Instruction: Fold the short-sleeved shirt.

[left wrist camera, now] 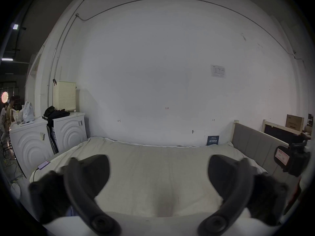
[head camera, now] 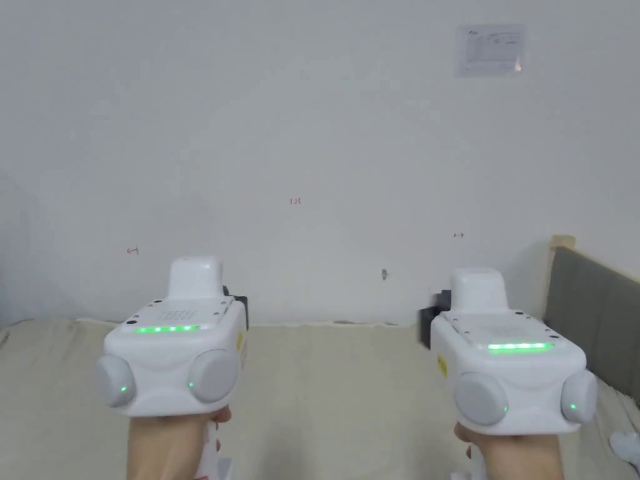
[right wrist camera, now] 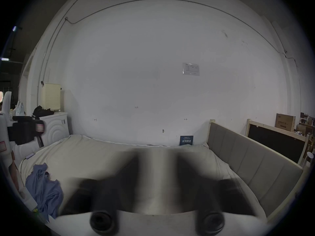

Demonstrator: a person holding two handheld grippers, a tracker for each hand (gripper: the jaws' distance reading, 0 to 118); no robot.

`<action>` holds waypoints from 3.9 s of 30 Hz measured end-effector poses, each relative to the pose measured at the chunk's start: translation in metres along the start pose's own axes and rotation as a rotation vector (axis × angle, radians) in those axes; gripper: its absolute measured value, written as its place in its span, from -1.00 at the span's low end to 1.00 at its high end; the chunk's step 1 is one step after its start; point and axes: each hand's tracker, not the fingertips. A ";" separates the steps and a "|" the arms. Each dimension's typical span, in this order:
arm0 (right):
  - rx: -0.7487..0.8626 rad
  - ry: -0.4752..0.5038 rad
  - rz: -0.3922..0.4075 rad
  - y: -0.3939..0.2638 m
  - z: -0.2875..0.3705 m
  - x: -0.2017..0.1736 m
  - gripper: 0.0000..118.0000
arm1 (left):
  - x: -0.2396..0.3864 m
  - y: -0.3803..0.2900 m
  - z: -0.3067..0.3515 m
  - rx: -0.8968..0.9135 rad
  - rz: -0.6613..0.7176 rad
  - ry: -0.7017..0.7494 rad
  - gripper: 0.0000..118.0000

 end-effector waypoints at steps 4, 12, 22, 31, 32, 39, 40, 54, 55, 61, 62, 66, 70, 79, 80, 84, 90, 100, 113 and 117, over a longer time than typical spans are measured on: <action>-0.084 0.037 -0.040 -0.004 -0.008 0.005 -1.00 | -0.012 0.000 -0.006 -0.033 0.039 -0.059 -1.00; -0.167 0.135 -0.066 -0.053 -0.018 -0.001 -1.00 | -0.077 -0.042 -0.009 -0.216 0.054 -0.044 -1.00; -0.540 0.199 -0.127 -0.186 -0.038 -0.052 -1.00 | -0.295 -0.188 0.035 -0.661 0.034 0.395 -1.00; -0.681 0.265 -0.050 -0.248 -0.041 -0.094 -1.00 | -0.324 -0.297 0.021 -0.943 0.087 0.257 0.90; -0.693 0.276 -0.034 -0.252 -0.040 -0.096 -1.00 | -0.322 -0.301 0.019 -0.867 0.096 0.176 0.90; -0.726 0.278 0.012 -0.258 -0.029 -0.112 -1.00 | -0.323 -0.335 -0.018 -0.945 0.053 0.247 0.88; -0.727 0.280 0.017 -0.250 -0.020 -0.116 -1.00 | -0.324 -0.339 -0.021 -0.956 0.055 0.257 0.88; -0.646 0.256 -0.049 -0.227 0.031 -0.065 -1.00 | -0.288 -0.262 -0.051 -0.879 0.212 0.210 -0.93; -0.642 0.242 -0.068 -0.225 0.035 -0.058 -1.00 | -0.265 -0.248 -0.056 -0.861 0.164 0.179 -0.93; -0.615 0.145 -0.151 -0.228 0.046 -0.011 -1.00 | -0.109 -0.217 -0.132 -0.822 -0.014 -0.098 -0.93; -0.613 0.139 -0.165 -0.227 0.048 -0.003 -1.00 | -0.076 -0.216 -0.142 -0.813 -0.036 -0.153 -0.93; -0.601 0.065 -0.214 -0.229 0.053 0.033 -1.00 | 0.076 -0.225 -0.182 -0.794 -0.112 -0.367 -0.93; -0.597 -0.024 -0.225 -0.234 0.051 0.066 -1.00 | 0.224 -0.248 -0.198 -0.801 -0.122 -0.538 -0.93; -0.644 -0.148 -0.292 -0.255 0.038 0.110 -1.00 | 0.361 -0.282 -0.203 -0.836 -0.144 -0.680 -0.88; -0.648 -0.148 -0.296 -0.257 0.038 0.110 -1.00 | 0.357 -0.283 -0.203 -0.831 -0.187 -0.638 -0.50; -0.668 -0.130 -0.299 -0.261 0.037 0.104 -1.00 | 0.298 -0.281 -0.200 -0.881 -0.201 -0.629 0.89; -0.653 -0.050 -0.319 -0.256 0.040 0.080 -1.00 | 0.148 -0.251 -0.145 -0.847 -0.285 -0.547 0.67; -0.640 0.109 -0.286 -0.242 0.049 0.019 -1.00 | -0.107 -0.263 -0.028 -0.914 -0.134 -0.190 -0.76; -0.718 0.156 -0.144 -0.251 0.050 -0.015 -1.00 | -0.064 -0.319 -0.046 -0.927 -0.119 -0.252 0.25; -0.733 0.163 -0.110 -0.254 0.036 -0.018 -1.00 | -0.072 -0.327 -0.046 -0.921 -0.100 -0.248 -1.00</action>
